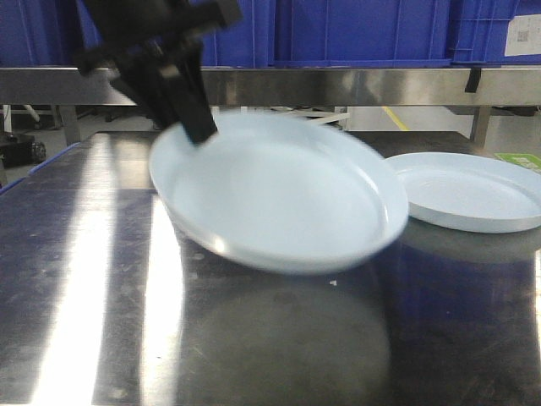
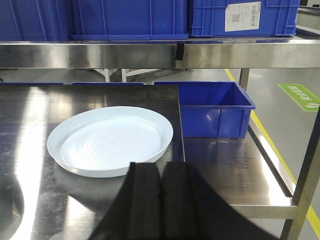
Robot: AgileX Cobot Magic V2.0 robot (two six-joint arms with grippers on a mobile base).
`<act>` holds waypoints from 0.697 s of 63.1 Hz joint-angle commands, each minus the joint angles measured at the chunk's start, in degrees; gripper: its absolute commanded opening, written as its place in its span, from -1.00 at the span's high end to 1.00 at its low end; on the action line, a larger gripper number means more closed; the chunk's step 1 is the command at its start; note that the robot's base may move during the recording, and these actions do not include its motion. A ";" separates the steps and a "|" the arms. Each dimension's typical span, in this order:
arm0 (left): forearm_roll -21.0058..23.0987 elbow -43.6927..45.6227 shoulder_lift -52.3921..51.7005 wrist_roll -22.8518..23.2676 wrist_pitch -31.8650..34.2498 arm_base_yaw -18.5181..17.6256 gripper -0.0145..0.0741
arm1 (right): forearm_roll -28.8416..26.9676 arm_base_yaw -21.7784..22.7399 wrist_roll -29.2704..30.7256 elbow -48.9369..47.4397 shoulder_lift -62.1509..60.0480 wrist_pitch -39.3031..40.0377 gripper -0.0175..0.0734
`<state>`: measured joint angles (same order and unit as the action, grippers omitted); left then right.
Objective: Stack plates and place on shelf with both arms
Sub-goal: 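Set the plate down at table center and open the left gripper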
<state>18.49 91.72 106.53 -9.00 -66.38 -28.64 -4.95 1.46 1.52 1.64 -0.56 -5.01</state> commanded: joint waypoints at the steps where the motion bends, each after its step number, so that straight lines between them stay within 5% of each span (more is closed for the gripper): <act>1: 0.71 1.38 -0.19 0.03 1.19 -0.85 0.47 | 0.33 0.30 0.09 -0.90 -1.28 5.01 0.49; 29: -1.09 1.38 4.22 0.03 2.26 -0.85 0.44 | 0.33 0.30 0.09 -0.90 -1.28 5.01 0.49; 44: -1.09 1.38 4.22 0.27 1.45 -0.85 -0.06 | 0.33 0.30 0.09 -0.90 -1.28 5.01 0.49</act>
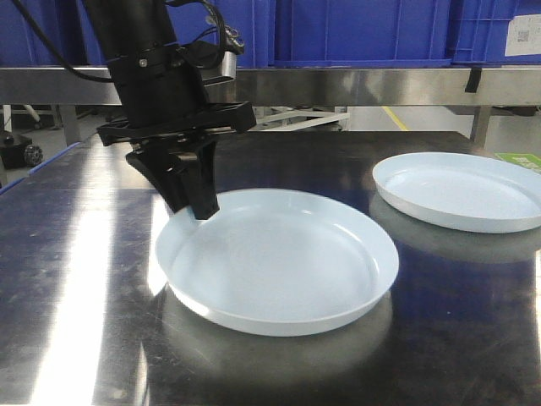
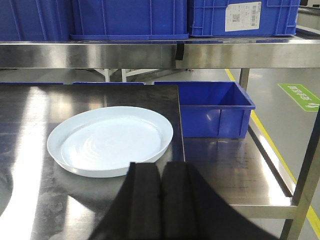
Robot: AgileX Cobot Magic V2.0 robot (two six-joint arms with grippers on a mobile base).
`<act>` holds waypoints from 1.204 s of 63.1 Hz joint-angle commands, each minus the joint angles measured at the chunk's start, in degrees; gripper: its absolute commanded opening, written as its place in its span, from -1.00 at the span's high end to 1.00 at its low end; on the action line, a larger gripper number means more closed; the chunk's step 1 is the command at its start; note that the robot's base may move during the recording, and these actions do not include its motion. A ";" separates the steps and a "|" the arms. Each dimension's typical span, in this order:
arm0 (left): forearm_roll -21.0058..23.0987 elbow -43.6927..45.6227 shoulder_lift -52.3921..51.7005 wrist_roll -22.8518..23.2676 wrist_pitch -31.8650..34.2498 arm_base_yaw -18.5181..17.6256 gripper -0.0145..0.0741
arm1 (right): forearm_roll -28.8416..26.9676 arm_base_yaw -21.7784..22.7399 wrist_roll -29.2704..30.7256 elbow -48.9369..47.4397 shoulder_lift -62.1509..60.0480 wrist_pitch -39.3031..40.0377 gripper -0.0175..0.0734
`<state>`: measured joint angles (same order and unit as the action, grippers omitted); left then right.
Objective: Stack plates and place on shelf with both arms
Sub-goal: 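Set the plate down at table center and open the left gripper, then move the right gripper down to the rim of the other plate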
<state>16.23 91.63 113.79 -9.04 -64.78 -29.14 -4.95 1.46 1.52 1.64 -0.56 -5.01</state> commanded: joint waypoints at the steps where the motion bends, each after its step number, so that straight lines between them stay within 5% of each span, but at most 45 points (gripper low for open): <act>1: 1.18 1.47 -3.03 0.31 -0.16 -0.34 -0.11 | 0.33 0.30 0.09 -0.90 -1.28 5.01 0.49; 8: 1.18 1.57 -3.30 0.31 -0.92 -0.34 -0.31 | 0.33 0.30 0.09 -0.90 -1.28 5.01 0.49; 20: -0.21 1.57 -8.47 0.31 -0.81 -0.34 -0.33 | 0.33 0.30 0.09 -0.90 -1.28 5.01 0.49; 42: -15.75 -1.67 -27.95 7.17 3.48 -0.34 -0.08 | 0.33 0.30 0.09 -0.90 -1.28 5.01 0.49; 68: -28.86 -33.94 -57.99 19.71 23.71 -0.34 0.49 | 0.33 0.30 0.09 -0.90 -1.28 5.01 0.49; 76: -29.23 -45.17 -68.64 23.79 29.39 -0.34 0.48 | 0.33 0.30 0.09 -0.90 -1.28 5.01 0.49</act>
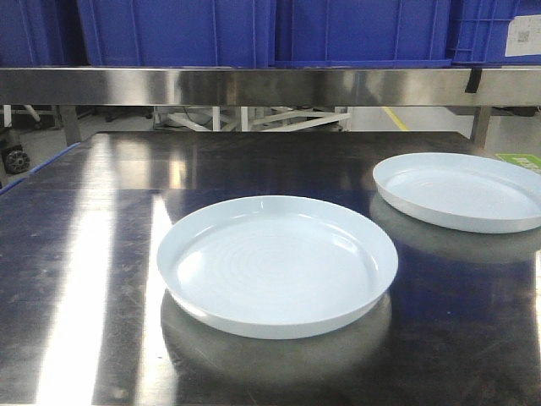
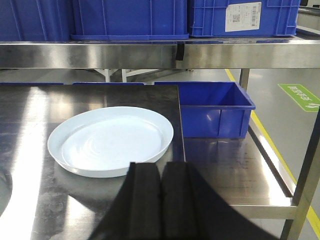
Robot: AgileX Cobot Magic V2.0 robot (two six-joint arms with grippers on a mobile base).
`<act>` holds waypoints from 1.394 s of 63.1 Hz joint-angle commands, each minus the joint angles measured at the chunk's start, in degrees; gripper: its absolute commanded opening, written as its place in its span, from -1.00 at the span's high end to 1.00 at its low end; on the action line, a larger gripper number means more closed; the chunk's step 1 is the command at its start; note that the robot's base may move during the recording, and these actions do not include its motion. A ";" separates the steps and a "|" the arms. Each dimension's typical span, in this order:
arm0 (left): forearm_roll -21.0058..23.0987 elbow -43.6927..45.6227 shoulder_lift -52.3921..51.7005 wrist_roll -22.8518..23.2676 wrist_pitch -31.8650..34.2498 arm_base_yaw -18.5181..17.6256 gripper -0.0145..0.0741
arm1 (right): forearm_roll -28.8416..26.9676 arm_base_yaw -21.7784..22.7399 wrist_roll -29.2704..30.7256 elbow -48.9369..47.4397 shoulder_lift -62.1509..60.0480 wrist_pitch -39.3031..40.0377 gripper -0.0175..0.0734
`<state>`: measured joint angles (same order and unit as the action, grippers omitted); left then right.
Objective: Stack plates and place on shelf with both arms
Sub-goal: 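Move the right gripper down to the rim of the other plate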
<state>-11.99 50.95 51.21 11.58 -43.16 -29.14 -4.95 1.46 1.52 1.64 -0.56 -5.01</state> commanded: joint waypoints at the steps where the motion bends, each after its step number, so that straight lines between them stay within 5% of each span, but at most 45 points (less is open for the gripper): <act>1: -1.01 -5.64 -7.19 3.48 8.44 -0.34 0.48 | 0.33 0.30 0.09 -0.90 -1.28 5.01 0.49; 15: -1.01 -19.30 -22.36 3.82 18.29 -0.34 0.48 | -0.11 0.30 0.09 -1.81 -1.28 5.01 0.49; 33: -1.02 -24.96 -29.16 3.82 19.30 -0.34 0.48 | -0.69 0.30 0.09 -17.82 2.35 -5.84 0.49; 58: -1.02 -25.20 -29.16 3.82 19.75 -0.34 0.48 | -0.69 0.30 0.09 -56.61 38.64 -31.08 0.48; 74: -0.92 -25.20 -29.16 3.82 19.75 -0.34 0.48 | -0.69 0.30 0.26 -71.21 58.97 -46.61 0.47; 88: -0.78 -25.20 -29.16 3.82 19.75 -0.34 0.48 | -0.69 0.30 2.86 -73.11 69.44 -47.20 -0.09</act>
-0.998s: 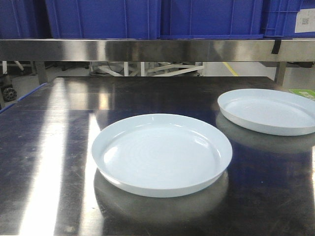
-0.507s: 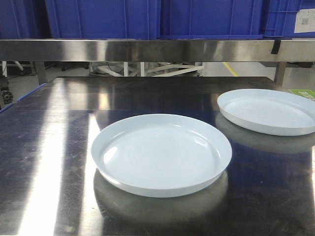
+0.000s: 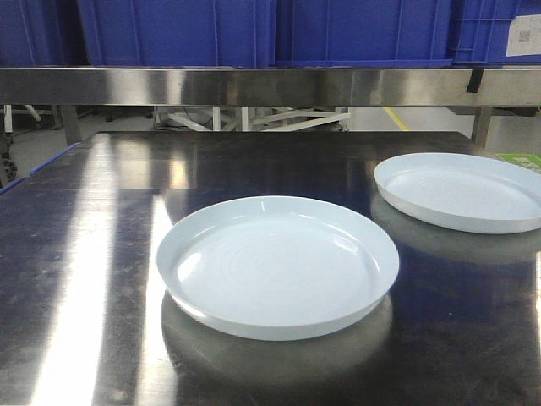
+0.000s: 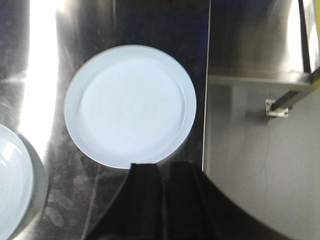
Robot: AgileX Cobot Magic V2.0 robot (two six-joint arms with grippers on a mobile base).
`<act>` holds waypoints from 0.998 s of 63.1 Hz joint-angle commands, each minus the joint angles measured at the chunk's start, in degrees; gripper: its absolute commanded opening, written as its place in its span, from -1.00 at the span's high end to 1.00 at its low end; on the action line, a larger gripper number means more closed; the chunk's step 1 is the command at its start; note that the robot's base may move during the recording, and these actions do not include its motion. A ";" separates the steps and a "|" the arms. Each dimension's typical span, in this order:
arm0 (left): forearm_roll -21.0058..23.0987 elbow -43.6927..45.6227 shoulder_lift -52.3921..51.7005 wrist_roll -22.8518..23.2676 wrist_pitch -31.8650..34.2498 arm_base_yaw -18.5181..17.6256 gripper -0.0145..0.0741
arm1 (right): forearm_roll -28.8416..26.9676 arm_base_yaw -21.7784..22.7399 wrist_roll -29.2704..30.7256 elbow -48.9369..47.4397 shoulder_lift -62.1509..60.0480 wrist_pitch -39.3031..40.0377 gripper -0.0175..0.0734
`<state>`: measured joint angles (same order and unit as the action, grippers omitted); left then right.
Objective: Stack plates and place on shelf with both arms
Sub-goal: 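Move the right gripper down to the rim of the other plate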
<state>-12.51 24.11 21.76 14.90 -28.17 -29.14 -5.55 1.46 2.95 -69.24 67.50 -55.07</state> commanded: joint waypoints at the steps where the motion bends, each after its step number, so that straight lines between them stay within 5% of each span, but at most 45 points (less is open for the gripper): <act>1: -0.25 1.64 0.28 0.50 4.77 -0.34 0.48 | -0.09 0.30 1.42 -2.23 1.91 3.03 -0.15; 16: -0.14 1.64 0.28 0.50 4.77 -0.34 0.48 | 3.12 1.01 1.42 -2.23 10.34 5.55 -0.54; 63: -0.14 1.64 0.28 0.50 4.79 -0.34 0.48 | 3.12 2.23 1.42 -2.23 31.31 16.74 -0.53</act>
<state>-12.51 24.11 21.76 14.90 -28.17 -29.14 -2.90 3.36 3.94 -69.56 100.38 -41.12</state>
